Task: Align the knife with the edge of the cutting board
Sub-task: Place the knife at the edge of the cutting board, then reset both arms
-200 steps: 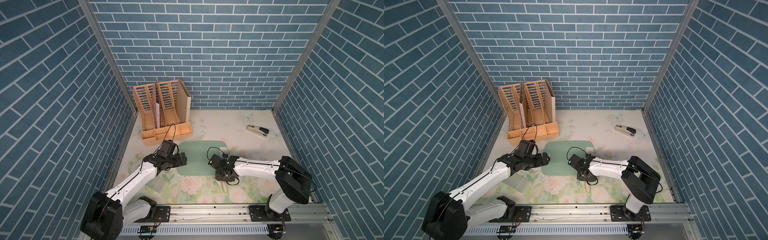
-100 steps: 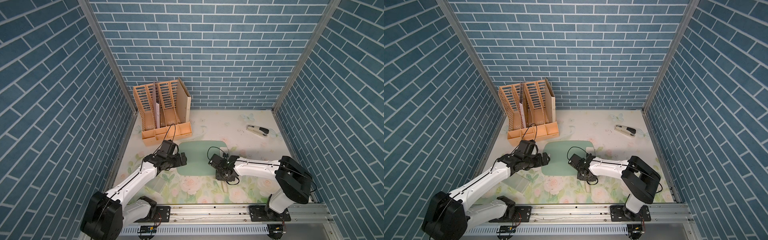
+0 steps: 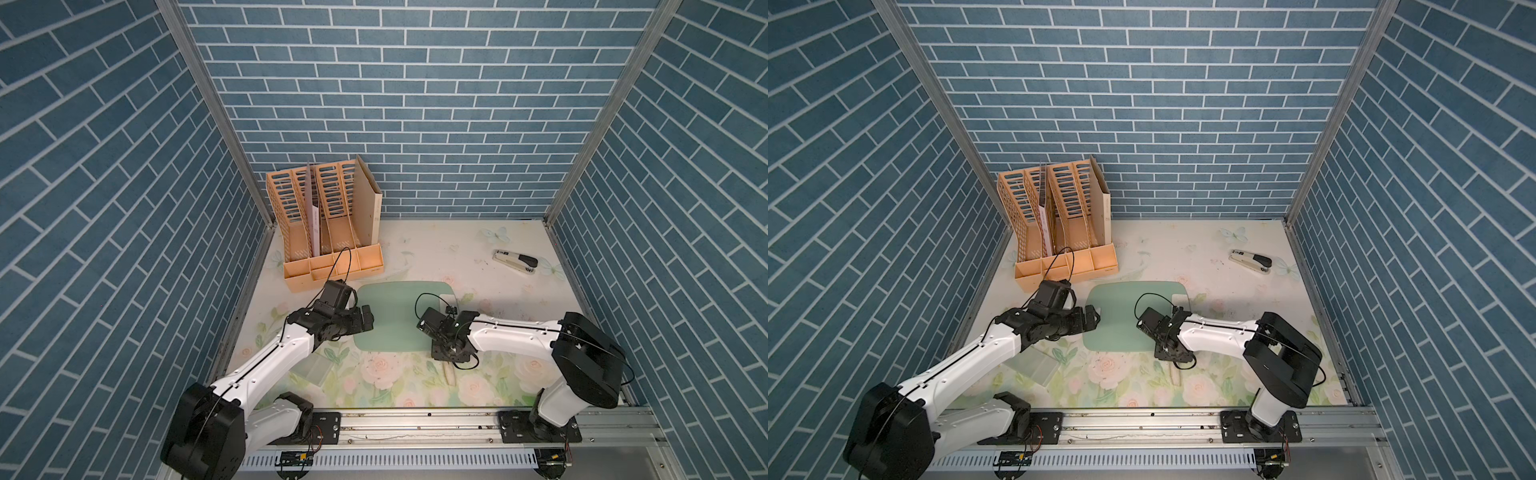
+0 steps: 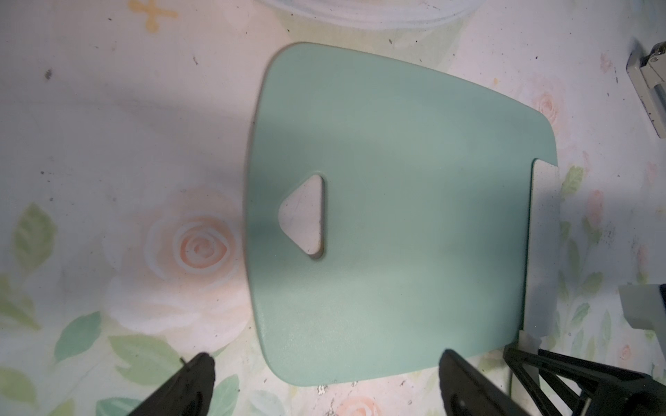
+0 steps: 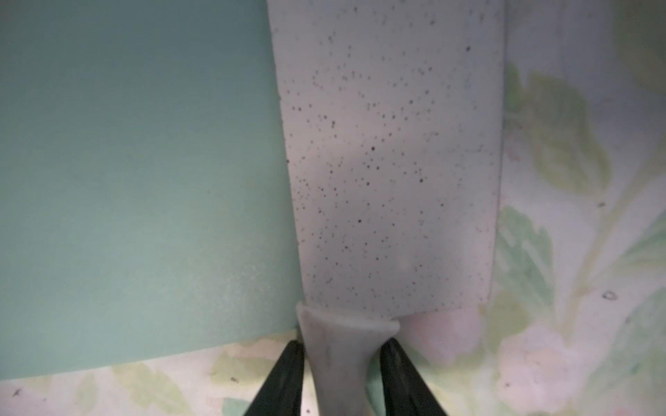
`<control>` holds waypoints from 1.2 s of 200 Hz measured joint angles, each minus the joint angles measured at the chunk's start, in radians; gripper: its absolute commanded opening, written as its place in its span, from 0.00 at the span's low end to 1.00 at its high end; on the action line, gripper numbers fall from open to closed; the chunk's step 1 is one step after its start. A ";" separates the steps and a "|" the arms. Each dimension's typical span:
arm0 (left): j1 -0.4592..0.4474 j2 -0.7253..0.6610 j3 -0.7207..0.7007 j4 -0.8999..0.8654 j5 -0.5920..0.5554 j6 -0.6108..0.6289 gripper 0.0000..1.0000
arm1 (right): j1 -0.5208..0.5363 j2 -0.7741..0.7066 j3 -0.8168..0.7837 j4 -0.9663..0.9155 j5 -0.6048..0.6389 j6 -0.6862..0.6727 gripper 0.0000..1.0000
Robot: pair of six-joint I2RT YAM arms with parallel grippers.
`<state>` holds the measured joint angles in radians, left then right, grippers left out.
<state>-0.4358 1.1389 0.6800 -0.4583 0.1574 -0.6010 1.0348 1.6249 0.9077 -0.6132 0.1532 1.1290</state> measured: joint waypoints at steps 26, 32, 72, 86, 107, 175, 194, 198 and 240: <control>0.000 0.000 0.000 0.000 0.001 0.000 1.00 | 0.000 -0.011 0.000 0.000 0.000 0.000 0.42; 0.000 0.000 0.000 0.000 0.001 0.000 1.00 | 0.000 -0.013 0.000 0.000 0.000 0.000 0.42; 0.000 0.000 0.000 0.000 0.001 0.000 1.00 | 0.000 -0.016 0.000 -0.004 0.001 0.000 0.43; 0.000 0.000 0.000 0.000 0.001 0.000 1.00 | 0.000 -0.021 0.001 -0.007 0.000 0.000 0.43; 0.000 0.000 0.000 0.000 0.001 0.001 1.00 | 0.000 -0.033 0.008 -0.017 0.001 0.000 0.43; 0.000 -0.001 0.000 0.000 -0.002 0.000 1.00 | -0.002 -0.139 0.083 -0.108 0.037 -0.015 0.44; 0.000 -0.010 0.000 0.000 -0.009 0.000 1.00 | -0.020 -0.179 0.153 -0.133 0.085 -0.064 0.47; 0.000 -0.012 0.000 0.000 -0.011 0.001 1.00 | -0.028 -0.189 0.168 -0.134 0.095 -0.081 0.48; 0.002 -0.026 0.089 0.013 -0.113 0.023 1.00 | -0.216 -0.337 0.255 -0.077 0.240 -0.306 0.64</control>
<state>-0.4339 1.1126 0.7685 -0.4454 0.0444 -0.5777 0.8192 1.2881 1.1629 -0.6899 0.3927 0.8230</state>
